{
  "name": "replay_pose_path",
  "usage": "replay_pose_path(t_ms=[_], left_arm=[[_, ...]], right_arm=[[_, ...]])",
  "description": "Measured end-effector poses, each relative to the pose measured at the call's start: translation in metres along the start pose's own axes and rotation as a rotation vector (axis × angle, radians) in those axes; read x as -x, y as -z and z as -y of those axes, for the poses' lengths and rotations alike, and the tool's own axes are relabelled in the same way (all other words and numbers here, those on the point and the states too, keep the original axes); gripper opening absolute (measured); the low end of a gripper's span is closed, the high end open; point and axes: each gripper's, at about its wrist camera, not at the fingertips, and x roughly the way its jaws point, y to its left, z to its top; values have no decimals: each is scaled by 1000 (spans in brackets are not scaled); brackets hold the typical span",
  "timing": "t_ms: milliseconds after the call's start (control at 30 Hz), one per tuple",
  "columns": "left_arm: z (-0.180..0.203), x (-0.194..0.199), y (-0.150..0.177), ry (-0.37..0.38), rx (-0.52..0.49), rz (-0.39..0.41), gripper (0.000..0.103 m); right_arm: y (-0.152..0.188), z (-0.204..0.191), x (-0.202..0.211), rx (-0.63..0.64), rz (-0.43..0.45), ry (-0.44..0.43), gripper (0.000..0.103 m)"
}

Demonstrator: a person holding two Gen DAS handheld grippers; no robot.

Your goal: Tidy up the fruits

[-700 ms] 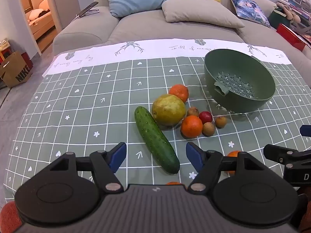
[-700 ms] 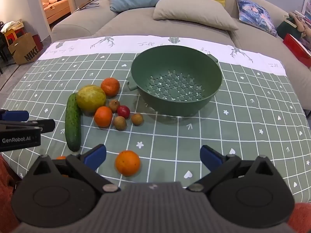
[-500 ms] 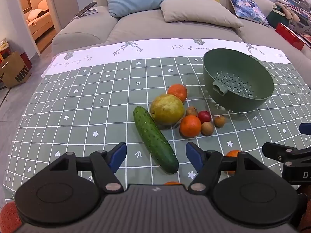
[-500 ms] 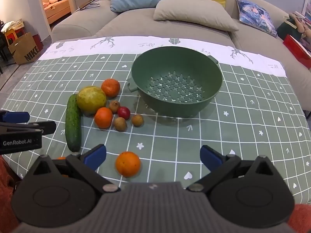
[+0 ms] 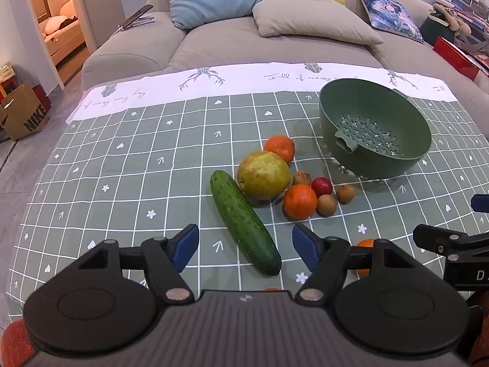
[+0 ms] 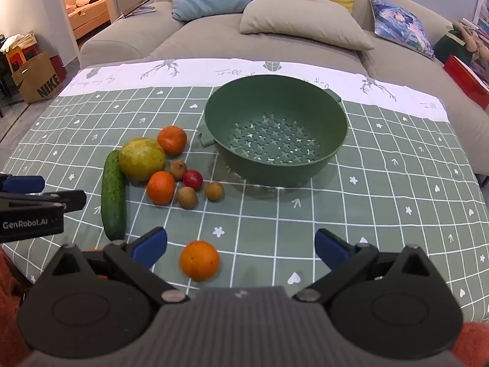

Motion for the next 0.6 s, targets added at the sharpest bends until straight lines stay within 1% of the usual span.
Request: replay_pose_path(t_ms=[33,600], left_arm=[[0,0,0,0,0,0,82],[0,1,0,-1,0,0,82]], right_arm=[[3,-5,-3,2,5,3,99],[3,-3,-4,-6,3,6,99]])
